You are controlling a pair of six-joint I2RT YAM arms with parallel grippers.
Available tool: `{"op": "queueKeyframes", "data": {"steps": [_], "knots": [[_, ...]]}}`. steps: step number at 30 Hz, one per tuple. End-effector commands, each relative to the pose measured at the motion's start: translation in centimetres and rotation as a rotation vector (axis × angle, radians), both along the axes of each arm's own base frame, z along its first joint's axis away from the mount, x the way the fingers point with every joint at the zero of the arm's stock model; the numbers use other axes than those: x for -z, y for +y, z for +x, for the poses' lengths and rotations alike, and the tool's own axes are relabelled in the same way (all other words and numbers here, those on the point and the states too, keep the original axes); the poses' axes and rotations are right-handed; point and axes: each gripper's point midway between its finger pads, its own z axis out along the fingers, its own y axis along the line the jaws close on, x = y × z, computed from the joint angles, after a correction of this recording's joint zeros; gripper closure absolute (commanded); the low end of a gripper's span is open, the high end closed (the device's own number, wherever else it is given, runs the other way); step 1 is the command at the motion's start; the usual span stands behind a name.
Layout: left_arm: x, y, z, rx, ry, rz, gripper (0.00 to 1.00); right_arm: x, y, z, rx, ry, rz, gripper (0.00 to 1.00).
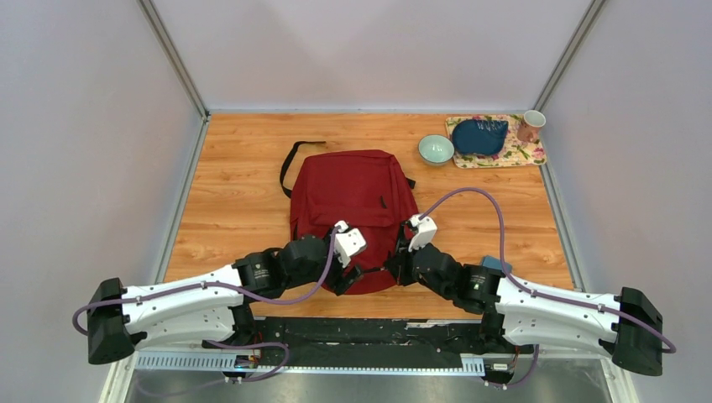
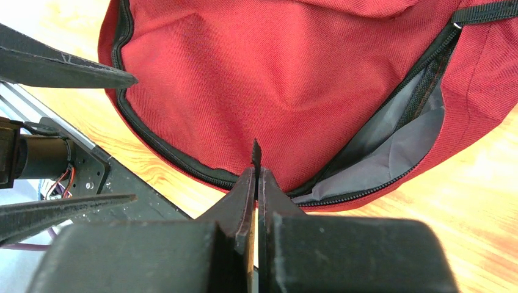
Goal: Pack the student bag
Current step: Zip the student bag at the center of the board.
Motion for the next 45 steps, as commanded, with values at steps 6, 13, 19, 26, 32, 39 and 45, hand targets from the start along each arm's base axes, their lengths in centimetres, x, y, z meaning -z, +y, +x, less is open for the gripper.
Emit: {"op": "queueKeyframes", "data": {"steps": [6, 13, 19, 26, 32, 39, 45], "knots": [[1.0, -3.6, -0.3, 0.124, -0.092, -0.018, 0.22, -2.4, 0.2, 1.0, 0.045, -0.036, 0.061, 1.00], [3.2, -4.2, -1.0, 0.157, -0.121, 0.028, 0.27, -2.3, 0.2, 0.9, 0.045, -0.033, 0.061, 1.00], [4.6, -3.6, -0.4, 0.103, -0.122, 0.044, 0.66, -2.2, 0.1, 0.9, 0.050, -0.031, 0.062, 1.00], [6.0, -2.1, -1.3, 0.070, -0.051, 0.045, 0.97, -0.5, -1.2, 1.7, 0.122, -0.020, 0.012, 1.00], [7.8, 1.0, -2.5, 0.019, 0.019, 0.042, 1.00, 1.2, -3.9, 4.2, 0.239, 0.006, -0.042, 1.00], [10.3, 4.3, -3.6, -0.041, 0.093, 0.071, 1.00, -0.1, -5.3, 6.5, 0.272, -0.017, -0.017, 1.00], [8.1, 4.0, -2.7, -0.111, 0.079, 0.009, 0.69, -0.4, -4.3, 6.1, 0.215, -0.001, 0.004, 1.00]]}}
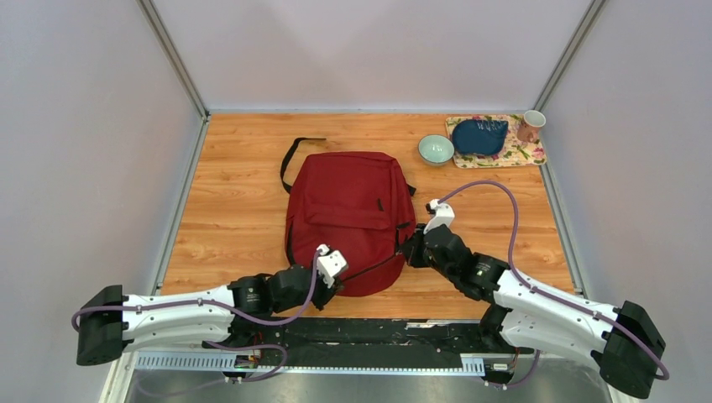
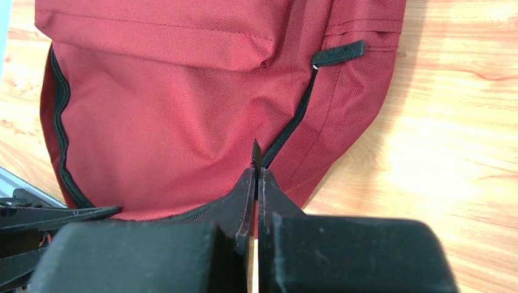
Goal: Pack the student bag
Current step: Zip the student bag at the center of the board.
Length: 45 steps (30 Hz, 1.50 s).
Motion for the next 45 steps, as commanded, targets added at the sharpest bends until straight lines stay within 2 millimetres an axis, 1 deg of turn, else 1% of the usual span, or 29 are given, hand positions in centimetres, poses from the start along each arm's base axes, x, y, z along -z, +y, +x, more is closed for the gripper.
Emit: {"op": "queueKeyframes", "data": {"steps": [1, 2, 3, 4, 5, 6, 7, 8, 9, 11, 12, 15, 17, 20, 25, 27, 28, 30, 31, 33, 34, 36, 37, 38, 40, 41, 43, 44, 45], "knots": [[0.5, 1.4, 0.2, -0.078, 0.036, 0.054, 0.65, -1.6, 0.1, 0.8, -0.007, -0.051, 0.017, 1.00], [0.2, 1.2, 0.4, -0.091, 0.042, 0.052, 0.59, -1.5, 0.2, 0.6, -0.017, -0.044, 0.025, 1.00], [-1.2, 0.7, 0.6, -0.094, 0.034, 0.036, 0.50, -1.4, 0.3, 0.4, -0.024, -0.036, 0.034, 1.00], [-1.7, 0.4, 0.8, -0.094, 0.030, 0.033, 0.50, -1.5, 0.5, 0.1, -0.040, -0.031, 0.049, 1.00], [-2.1, 0.0, 0.9, -0.084, 0.023, 0.036, 0.49, -1.1, 0.5, -0.2, -0.039, -0.015, 0.054, 1.00], [-3.7, -0.9, 1.1, -0.078, 0.008, 0.000, 0.49, -1.0, 0.5, -0.3, -0.042, -0.012, 0.060, 1.00], [-4.4, -1.4, 1.2, -0.070, -0.002, -0.017, 0.45, -0.9, 0.6, -0.6, -0.051, -0.004, 0.070, 1.00], [-4.9, -1.8, 1.4, -0.060, -0.018, -0.024, 0.45, -0.7, 0.6, -0.7, -0.053, 0.003, 0.074, 1.00], [-6.5, -2.7, 1.7, -0.055, -0.040, -0.068, 0.44, -0.4, 0.5, -0.9, -0.054, 0.011, 0.074, 1.00], [-7.8, -3.4, 2.1, -0.040, -0.084, -0.092, 0.43, -0.3, 0.4, -1.1, -0.054, 0.017, 0.076, 1.00], [-8.9, -3.9, 2.4, -0.037, -0.107, -0.126, 0.35, -0.3, 0.3, -1.1, -0.053, 0.018, 0.075, 1.00], [-10.6, -5.2, 2.7, -0.005, -0.151, -0.158, 0.27, -0.7, 0.1, -1.2, -0.049, 0.006, 0.083, 1.00], [-10.4, -6.2, 2.7, 0.024, -0.148, -0.129, 0.26, -0.8, 0.0, -1.1, -0.043, 0.001, 0.081, 1.00], [-9.2, -7.6, 2.1, 0.080, -0.109, -0.076, 0.26, -1.2, -0.1, -1.0, -0.043, -0.006, 0.079, 1.00], [-8.0, -10.0, 0.8, 0.166, -0.046, -0.096, 0.26, -1.7, 0.0, -1.0, -0.048, -0.014, 0.078, 1.00], [-7.4, -10.9, 0.7, 0.181, -0.028, -0.087, 0.26, -2.0, -0.1, -1.0, -0.048, -0.019, 0.084, 1.00], [-6.5, -11.3, 0.6, 0.191, -0.013, -0.067, 0.26, -2.1, -0.2, -1.0, -0.047, -0.021, 0.084, 1.00], [-6.2, -11.9, 0.7, 0.198, -0.012, -0.067, 0.27, -2.5, -0.3, -1.1, -0.045, -0.031, 0.096, 1.00], [-5.5, -12.1, 0.8, 0.198, -0.005, -0.050, 0.27, -2.7, -0.3, -1.1, -0.046, -0.034, 0.099, 1.00], [-5.2, -12.6, 0.9, 0.199, -0.001, -0.050, 0.28, -3.0, -0.5, -1.2, -0.045, -0.043, 0.102, 1.00], [-4.6, -12.8, 0.9, 0.201, 0.005, -0.036, 0.30, -3.1, -0.6, -1.1, -0.041, -0.046, 0.102, 1.00], [-4.6, -13.2, 1.0, 0.196, 0.009, -0.042, 0.37, -3.1, -0.8, -1.2, -0.038, -0.042, 0.095, 1.00], [-4.2, -13.4, 1.0, 0.198, 0.015, -0.035, 0.43, -3.0, -0.9, -1.3, -0.036, -0.041, 0.092, 1.00], [-4.4, -13.7, 1.1, 0.197, 0.018, -0.043, 0.57, -2.8, -1.0, -1.3, -0.035, -0.040, 0.087, 1.00], [-3.9, -13.9, 0.8, 0.204, 0.041, -0.038, 0.71, -2.6, -1.1, -1.2, -0.026, -0.041, 0.083, 1.00], [-4.0, -14.1, 0.4, 0.221, 0.058, -0.045, 0.86, -2.6, -1.2, -1.1, -0.020, -0.043, 0.078, 1.00], [-3.7, -14.1, -0.3, 0.242, 0.092, -0.047, 0.98, -2.5, -1.7, -0.6, 0.005, -0.064, 0.053, 1.00], [-3.3, -13.9, -0.7, 0.250, 0.108, -0.043, 1.00, -2.7, -1.9, -0.3, 0.014, -0.075, 0.042, 1.00], [-3.0, -13.8, -1.1, 0.263, 0.128, -0.044, 1.00, -2.6, -2.0, -0.1, 0.021, -0.084, 0.027, 1.00]]}}
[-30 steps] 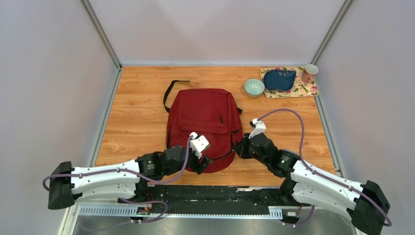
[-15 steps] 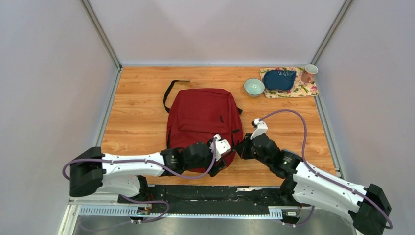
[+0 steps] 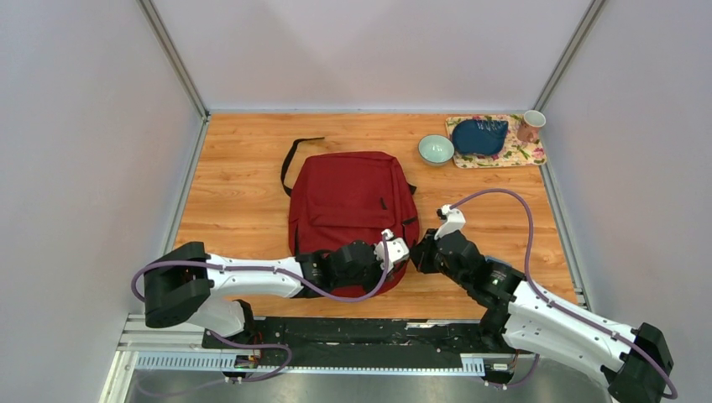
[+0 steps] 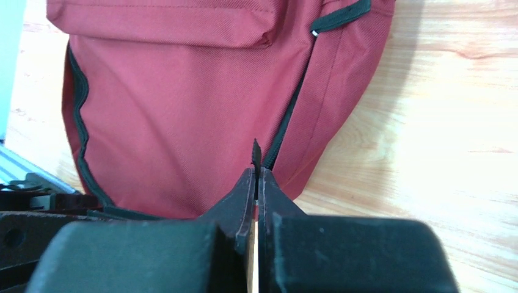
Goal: Pack the student bag
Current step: Zip the student bag at the center of the board.
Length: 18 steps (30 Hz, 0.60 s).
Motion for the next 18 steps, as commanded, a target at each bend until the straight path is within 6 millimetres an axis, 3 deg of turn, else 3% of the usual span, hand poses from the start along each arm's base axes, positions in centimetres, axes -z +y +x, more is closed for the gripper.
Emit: {"op": "queueKeyframes", "data": {"steps": [1, 8, 18], "knots": [[-1.3, -1.4, -2.7, 0.087, 0.105, -0.088, 1.00, -2.7, -0.8, 2.4, 0.074, -0.119, -0.031, 1.00], [1.8, 0.5, -5.0, 0.089, 0.158, -0.046, 1.00, -4.1, -1.2, 5.1, 0.120, -0.159, -0.074, 1.00], [4.0, 1.6, -7.5, 0.102, 0.149, 0.017, 1.00, -4.0, -3.0, 8.5, 0.214, -0.158, -0.063, 1.00]]}}
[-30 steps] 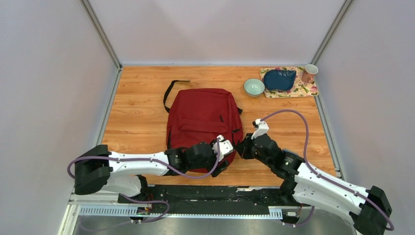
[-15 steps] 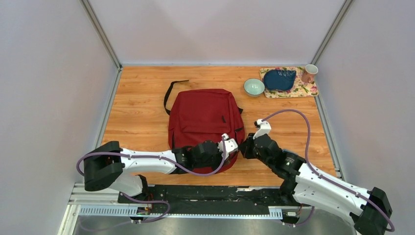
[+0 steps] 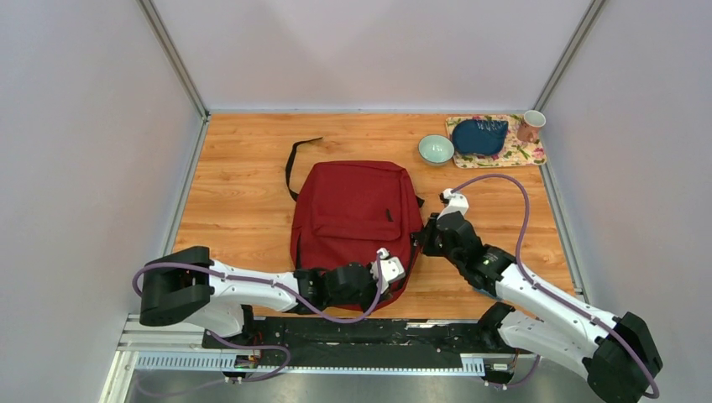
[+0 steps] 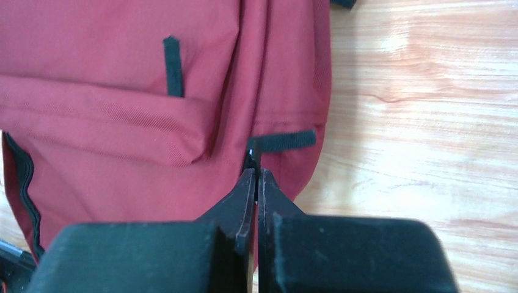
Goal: Pack the student bag
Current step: Zip the student bag at the center of the board, then unzip the student bag at the center of the board.
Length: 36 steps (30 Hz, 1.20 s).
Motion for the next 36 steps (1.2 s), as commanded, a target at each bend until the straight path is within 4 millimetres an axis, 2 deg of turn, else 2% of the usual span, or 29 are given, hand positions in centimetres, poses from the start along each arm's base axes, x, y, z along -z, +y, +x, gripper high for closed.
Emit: {"op": "queueKeyframes", "data": {"steps": [1, 3, 8, 13, 14, 17, 18, 19, 21, 22, 23, 24, 26, 27, 29, 30, 31, 32, 33, 34, 35, 36], "knots": [[2.2, 1.4, -3.6, 0.073, 0.100, 0.059, 1.00, -5.1, -0.4, 4.3, 0.091, -0.170, 0.070, 1.00], [2.5, 1.9, -3.9, 0.075, 0.107, 0.064, 1.00, -5.0, -0.8, 5.1, 0.112, -0.172, 0.070, 1.00], [2.6, 2.9, -3.3, 0.025, 0.091, 0.060, 1.00, -5.8, 0.0, 6.9, 0.095, -0.175, 0.082, 1.00], [2.0, 3.1, -2.7, -0.008, 0.073, 0.047, 1.00, -5.9, 0.7, 7.2, 0.064, -0.162, 0.085, 1.00], [2.1, 3.3, -2.5, -0.018, 0.070, 0.055, 0.84, -5.9, 0.9, 7.2, 0.053, -0.157, 0.086, 0.95], [1.0, 3.3, -1.9, -0.042, 0.049, 0.047, 0.50, -5.3, 0.4, 6.3, 0.057, -0.116, 0.070, 0.70], [0.6, 3.4, -1.6, -0.058, 0.033, 0.040, 0.42, -5.2, 0.1, 6.1, 0.069, -0.108, 0.059, 0.49], [-0.4, 3.4, -1.3, -0.064, 0.014, 0.020, 0.19, -4.5, -1.1, 5.8, 0.106, -0.086, 0.017, 0.40], [-1.4, 3.8, -0.4, -0.099, -0.027, 0.006, 0.18, -4.7, -2.8, 5.7, 0.167, -0.090, -0.025, 0.25], [-2.2, 4.2, 0.0, -0.114, -0.045, -0.004, 0.18, -4.0, -3.7, 5.1, 0.176, -0.056, -0.060, 0.23], [-2.8, 4.5, 0.3, -0.132, -0.061, -0.009, 0.18, -4.1, -4.4, 5.0, 0.192, -0.051, -0.065, 0.22], [-3.9, 5.0, 1.2, -0.176, -0.094, -0.029, 0.18, -4.1, -4.5, 4.6, 0.180, -0.038, -0.063, 0.22], [-4.6, 5.9, 2.1, -0.224, -0.121, -0.023, 0.18, -3.9, -4.9, 3.6, 0.172, -0.011, -0.054, 0.22], [-5.6, 6.6, 2.8, -0.271, -0.147, -0.045, 0.18, -3.8, -4.4, 3.1, 0.148, 0.005, -0.029, 0.22], [-5.9, 7.9, 3.8, -0.330, -0.167, -0.030, 0.18, -3.4, -4.0, 2.0, 0.125, 0.023, 0.013, 0.22], [-6.7, 8.6, 4.4, -0.378, -0.174, -0.051, 0.18, -3.2, -3.1, 1.3, 0.088, 0.049, 0.057, 0.22], [-6.6, 9.3, 4.7, -0.402, -0.175, -0.038, 0.17, -2.3, -2.8, 0.7, 0.092, 0.083, 0.098, 0.22], [-6.7, 9.9, 5.2, -0.429, -0.174, -0.040, 0.17, -2.3, -2.2, 0.2, 0.078, 0.097, 0.143, 0.22], [-7.4, 10.5, 5.6, -0.470, -0.171, -0.067, 0.17, -2.4, -0.8, -0.5, 0.019, 0.121, 0.209, 0.22], [-7.0, 11.3, 5.8, -0.492, -0.172, -0.052, 0.17, -2.1, -0.2, -1.0, 0.017, 0.152, 0.261, 0.22], [-7.2, 12.0, 6.4, -0.531, -0.179, -0.058, 0.17, -1.0, 0.2, -1.8, 0.002, 0.187, 0.285, 0.22], [-7.6, 12.4, 6.5, -0.554, -0.172, -0.083, 0.17, -1.0, 1.1, -2.2, -0.035, 0.202, 0.331, 0.23]]}}
